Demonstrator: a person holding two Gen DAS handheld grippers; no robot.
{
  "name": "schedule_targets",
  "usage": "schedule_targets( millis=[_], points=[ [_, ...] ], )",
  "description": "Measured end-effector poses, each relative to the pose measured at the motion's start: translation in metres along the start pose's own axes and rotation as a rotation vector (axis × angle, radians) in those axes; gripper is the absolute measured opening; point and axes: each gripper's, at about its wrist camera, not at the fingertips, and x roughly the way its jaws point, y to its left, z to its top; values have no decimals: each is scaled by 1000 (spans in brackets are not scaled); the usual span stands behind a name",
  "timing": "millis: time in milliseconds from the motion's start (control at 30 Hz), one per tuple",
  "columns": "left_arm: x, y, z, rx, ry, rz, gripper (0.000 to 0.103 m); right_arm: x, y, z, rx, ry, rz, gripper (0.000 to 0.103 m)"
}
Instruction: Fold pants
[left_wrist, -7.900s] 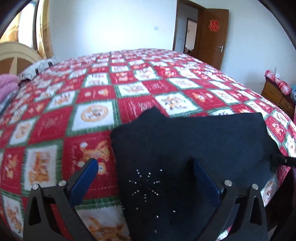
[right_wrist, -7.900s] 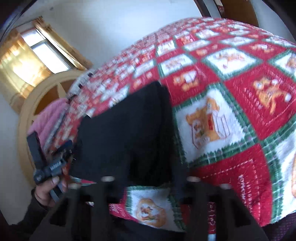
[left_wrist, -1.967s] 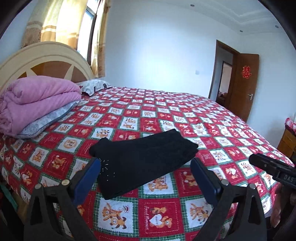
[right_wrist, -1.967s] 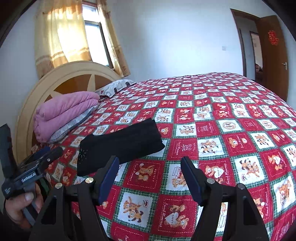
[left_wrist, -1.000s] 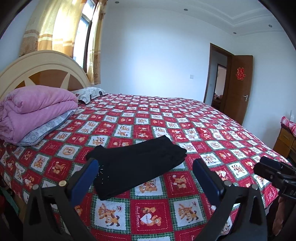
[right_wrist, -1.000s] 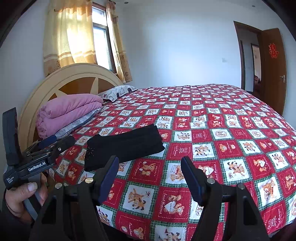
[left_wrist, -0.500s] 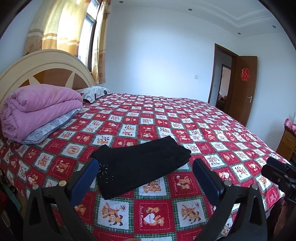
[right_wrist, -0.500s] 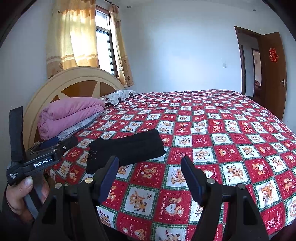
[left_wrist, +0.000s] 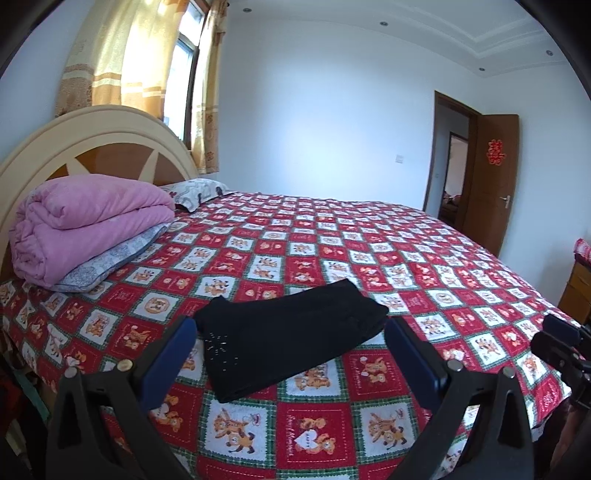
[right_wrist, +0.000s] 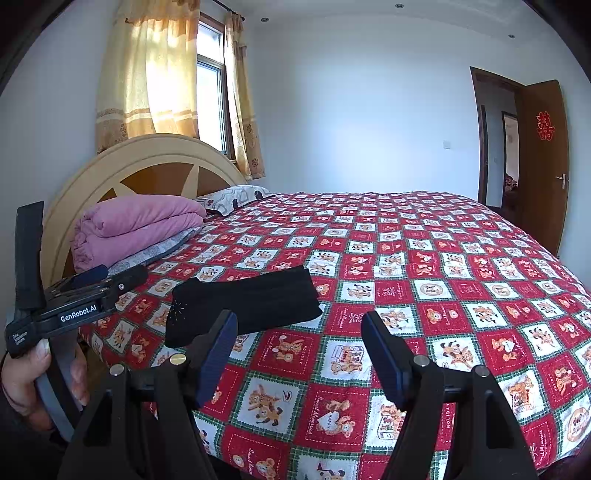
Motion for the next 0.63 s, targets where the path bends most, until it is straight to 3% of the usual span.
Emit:
schedule_targets(
  millis=[633],
  points=[
    [7,-1,-8,19,9,1,103,12,0,-8,-2,48,9,71]
  ],
)
